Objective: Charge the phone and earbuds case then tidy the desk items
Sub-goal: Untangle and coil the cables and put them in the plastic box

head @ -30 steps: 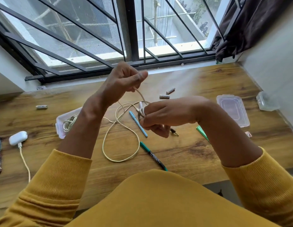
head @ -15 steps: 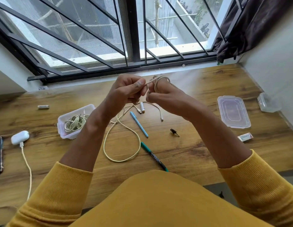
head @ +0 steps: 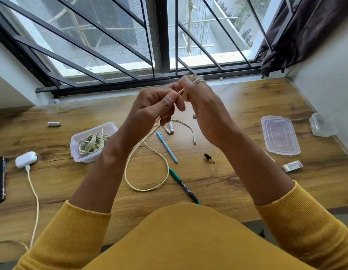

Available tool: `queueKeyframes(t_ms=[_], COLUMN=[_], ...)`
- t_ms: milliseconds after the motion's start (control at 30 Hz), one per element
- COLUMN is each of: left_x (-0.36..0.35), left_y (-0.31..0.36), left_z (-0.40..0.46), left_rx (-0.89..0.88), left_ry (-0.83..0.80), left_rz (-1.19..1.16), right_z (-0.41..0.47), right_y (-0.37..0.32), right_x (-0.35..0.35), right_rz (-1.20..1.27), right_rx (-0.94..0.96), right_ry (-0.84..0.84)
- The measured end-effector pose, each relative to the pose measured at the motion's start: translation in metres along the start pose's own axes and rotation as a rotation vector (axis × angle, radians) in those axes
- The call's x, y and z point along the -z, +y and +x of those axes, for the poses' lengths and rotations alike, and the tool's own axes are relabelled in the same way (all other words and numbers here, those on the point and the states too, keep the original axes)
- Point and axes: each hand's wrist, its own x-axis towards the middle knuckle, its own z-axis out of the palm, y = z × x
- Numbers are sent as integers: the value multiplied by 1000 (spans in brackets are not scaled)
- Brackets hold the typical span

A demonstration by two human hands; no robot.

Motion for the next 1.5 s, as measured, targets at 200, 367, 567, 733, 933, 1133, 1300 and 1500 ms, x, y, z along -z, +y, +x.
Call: queueKeyframes(t_ms=[200,367,567,733,933,1133,1300,1500], left_x=[-4,2,14,30,40,38,31,19], left_y=[-10,-30,-31,-28,-14,-8,-12,-16], left_z=[-1,-6,0,11,16,15,9,4], left_rx=[119,246,240,205,124,96,120,144], left_ry=[55,88,124,128,-4,-117,-61,32], left_rz=[-103,-91,-119,-45,98,111,63,-11], right_z=[7,6,8,3,4,0,6,12], right_y=[-17,-26,-22,-15,-7,-15,-8,3], right_x=[-3,9,11,9,7,1,-4,-3], right_rz=[199,523,554,297,-121,-712,-942,-607], right_rx=[101,190,122,69,-96,-281,-151,-69], right_ry=[0,-217,-574,-800,-870,-680,-319,-95])
